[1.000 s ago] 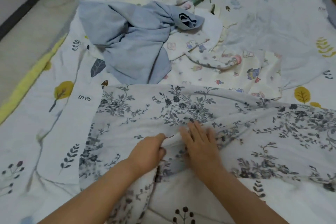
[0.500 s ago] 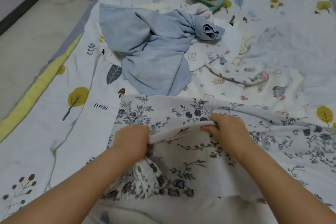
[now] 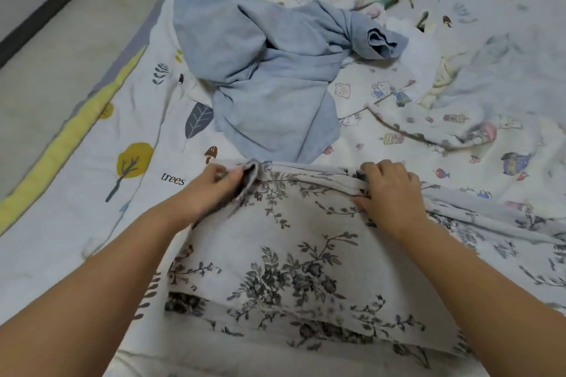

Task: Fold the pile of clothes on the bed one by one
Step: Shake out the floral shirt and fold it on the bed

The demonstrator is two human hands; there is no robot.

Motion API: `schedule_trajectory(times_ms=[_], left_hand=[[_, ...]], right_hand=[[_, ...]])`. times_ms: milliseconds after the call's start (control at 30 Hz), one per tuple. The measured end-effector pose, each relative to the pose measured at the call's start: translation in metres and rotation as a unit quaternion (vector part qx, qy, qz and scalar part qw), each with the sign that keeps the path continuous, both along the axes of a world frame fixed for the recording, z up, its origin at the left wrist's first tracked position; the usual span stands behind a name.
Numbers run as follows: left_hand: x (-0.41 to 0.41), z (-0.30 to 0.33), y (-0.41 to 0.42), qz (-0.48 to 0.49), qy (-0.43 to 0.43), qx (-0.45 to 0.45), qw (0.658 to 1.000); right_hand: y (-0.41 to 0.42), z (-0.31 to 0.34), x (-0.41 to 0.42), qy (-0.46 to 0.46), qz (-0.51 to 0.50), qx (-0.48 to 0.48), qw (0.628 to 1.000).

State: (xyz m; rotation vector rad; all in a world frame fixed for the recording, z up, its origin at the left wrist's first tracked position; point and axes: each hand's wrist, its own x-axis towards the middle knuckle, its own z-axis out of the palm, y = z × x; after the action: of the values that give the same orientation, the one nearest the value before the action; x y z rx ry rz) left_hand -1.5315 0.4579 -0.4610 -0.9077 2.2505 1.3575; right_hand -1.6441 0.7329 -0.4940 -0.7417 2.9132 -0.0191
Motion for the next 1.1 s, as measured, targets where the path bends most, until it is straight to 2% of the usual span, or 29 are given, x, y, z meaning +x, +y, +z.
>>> schedule_trajectory(times_ms=[33,67,100,133,167,200,267,300,333,367,433,500,567,633,667,733,767,800,867,933,1000,1067,1100], left_hand=[[0.009,-0.006,0.000,-0.061,-0.025,0.017,0.998],[0.018,-0.013,0.002,-0.111,-0.046,-0.007,0.993],[0.026,-0.024,0.003,-0.137,-0.047,-0.066,0.987],[0.030,-0.036,0.003,-0.121,-0.017,-0.142,0.982],[0.032,-0.044,0.003,-0.065,0.026,-0.204,0.977],[0.030,-0.047,0.000,0.020,0.063,-0.210,0.975],[0.027,-0.047,-0.011,0.221,0.095,-0.108,0.965],[0.026,-0.047,-0.017,0.287,0.095,-0.067,0.951],[0.026,-0.048,-0.023,0.300,0.073,-0.066,0.949],[0.028,-0.049,-0.025,0.265,0.035,-0.107,0.958],[0.034,-0.054,-0.022,0.129,-0.062,-0.198,0.970],[0.035,-0.056,-0.017,0.039,-0.122,-0.202,0.971],[0.036,-0.054,-0.016,-0.002,-0.146,-0.198,0.969],[0.040,-0.051,-0.017,0.028,-0.137,-0.153,0.978],[0.045,-0.049,-0.018,0.070,-0.120,-0.100,0.985],[0.055,-0.041,-0.019,0.137,-0.079,0.014,0.987],[0.061,-0.036,-0.022,0.130,-0.074,0.031,0.988],[0.067,-0.030,-0.028,0.108,-0.072,0.030,0.991],[0.080,-0.015,-0.044,0.070,-0.083,0.021,0.994],[0.088,-0.006,-0.064,0.063,-0.103,-0.012,0.993],[0.091,-0.003,-0.080,0.071,-0.116,-0.105,0.985],[0.093,-0.009,-0.084,0.097,-0.112,-0.178,0.973],[0.096,-0.013,-0.082,0.118,-0.107,-0.168,0.973]], right_hand=[[0.000,-0.003,0.000,0.002,0.003,0.002,1.000],[0.000,-0.004,-0.001,0.001,0.003,0.010,1.000],[-0.001,-0.005,0.000,-0.003,0.001,0.025,1.000],[-0.003,-0.005,0.000,-0.005,0.005,0.040,0.999],[-0.004,-0.006,0.000,0.003,0.016,0.044,0.999],[-0.005,-0.006,-0.001,0.016,0.020,0.033,0.999],[-0.007,-0.003,-0.008,0.032,-0.007,-0.006,0.999],[-0.007,-0.002,-0.014,0.037,-0.035,-0.033,0.998],[-0.006,-0.001,-0.020,0.042,-0.063,-0.067,0.995],[-0.007,0.000,-0.025,0.044,-0.088,-0.093,0.991],[-0.010,-0.002,-0.029,0.039,-0.090,-0.048,0.994],[-0.014,-0.007,-0.026,0.012,-0.053,0.033,0.998],[-0.018,-0.009,-0.019,-0.009,-0.012,0.058,0.998],[-0.021,-0.008,-0.015,-0.023,0.006,0.056,0.998],[-0.023,-0.007,-0.013,-0.045,0.007,0.059,0.997],[-0.029,0.000,-0.015,-0.134,-0.018,0.073,0.988],[-0.031,0.006,-0.018,-0.180,-0.043,0.069,0.980],[-0.033,0.013,-0.022,-0.212,-0.069,0.054,0.973],[-0.038,0.025,-0.030,-0.221,-0.092,0.002,0.971],[-0.052,0.029,-0.029,-0.193,-0.087,-0.069,0.975],[-0.073,0.021,-0.015,-0.131,-0.068,-0.103,0.984],[-0.091,0.007,0.006,-0.043,-0.042,-0.059,0.996],[-0.096,0.000,0.017,-0.019,-0.030,-0.024,0.999]])
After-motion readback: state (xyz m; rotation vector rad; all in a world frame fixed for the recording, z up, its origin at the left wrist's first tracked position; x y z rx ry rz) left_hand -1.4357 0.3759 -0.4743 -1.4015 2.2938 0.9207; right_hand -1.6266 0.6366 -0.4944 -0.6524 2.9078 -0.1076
